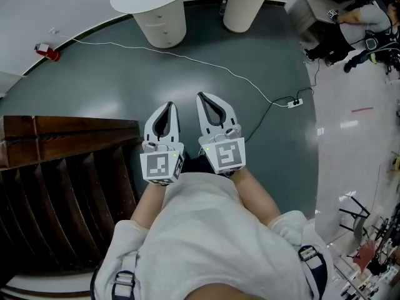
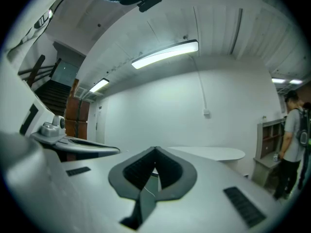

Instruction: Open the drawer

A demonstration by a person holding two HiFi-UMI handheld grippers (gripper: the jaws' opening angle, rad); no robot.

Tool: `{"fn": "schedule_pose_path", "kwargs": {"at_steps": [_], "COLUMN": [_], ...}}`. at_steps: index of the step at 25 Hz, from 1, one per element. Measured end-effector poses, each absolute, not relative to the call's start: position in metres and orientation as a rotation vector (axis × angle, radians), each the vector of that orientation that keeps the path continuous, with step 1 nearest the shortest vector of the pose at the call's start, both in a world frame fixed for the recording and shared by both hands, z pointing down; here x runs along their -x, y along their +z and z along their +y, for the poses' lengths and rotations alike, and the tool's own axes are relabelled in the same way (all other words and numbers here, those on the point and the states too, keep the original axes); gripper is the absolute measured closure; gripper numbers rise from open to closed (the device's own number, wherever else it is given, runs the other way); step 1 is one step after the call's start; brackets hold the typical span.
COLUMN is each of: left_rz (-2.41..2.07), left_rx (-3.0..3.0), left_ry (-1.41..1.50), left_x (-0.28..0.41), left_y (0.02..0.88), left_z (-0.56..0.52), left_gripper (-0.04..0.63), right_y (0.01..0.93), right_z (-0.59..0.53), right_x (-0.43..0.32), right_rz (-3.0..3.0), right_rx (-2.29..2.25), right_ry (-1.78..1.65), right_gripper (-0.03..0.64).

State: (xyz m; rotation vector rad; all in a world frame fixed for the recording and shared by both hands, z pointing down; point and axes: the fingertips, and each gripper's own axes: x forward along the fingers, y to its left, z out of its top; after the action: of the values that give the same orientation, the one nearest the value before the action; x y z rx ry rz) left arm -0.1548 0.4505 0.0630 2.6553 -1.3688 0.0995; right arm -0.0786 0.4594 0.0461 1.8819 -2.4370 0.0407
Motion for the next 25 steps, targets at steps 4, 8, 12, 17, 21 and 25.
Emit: {"fn": "schedule_pose_path", "kwargs": {"at_steps": [4, 8, 12, 17, 21, 25], "left_rz": [-1.344, -1.315, -1.285, -1.252, -1.242, -1.251], "left_rx": [-2.655, -2.641, -2.637, -2.643, -2.634, -2.613], "left_ry": [0.122, 0.133, 0.113, 0.099, 0.104, 0.103], "left_x": [0.141, 0.131, 0.114, 0.099, 0.101, 0.109], "left_y": [0.068, 0.08, 0.092, 0.091, 0.096, 0.102], "left_z": [0.437, 0.406, 0.362, 0.29, 0.234, 0.189], "left_gripper": [0.591, 0.591, 0.591, 0.591, 0.591, 0.591], "right_y": [0.05, 0.06, 0.07, 0.076, 0.085, 0.093], "right_z": [0.445, 0.414, 0.376, 0.306, 0.248, 0.202], "right_x": [0.064, 0.057, 0.049, 0.036, 0.034, 0.04], "right_rz": [-2.43, -2.412, -2.394, -2.371, -2.348, -2.346], "right_rx": [-1.907, -1.911, -1.882, -1.879, -1.865, -1.83], "right_ry": [0.081, 0.109, 0.122, 0.165, 0.19, 0.192], "right_gripper": [0.604, 0.604, 0.604, 0.604, 0.604, 0.604]}}
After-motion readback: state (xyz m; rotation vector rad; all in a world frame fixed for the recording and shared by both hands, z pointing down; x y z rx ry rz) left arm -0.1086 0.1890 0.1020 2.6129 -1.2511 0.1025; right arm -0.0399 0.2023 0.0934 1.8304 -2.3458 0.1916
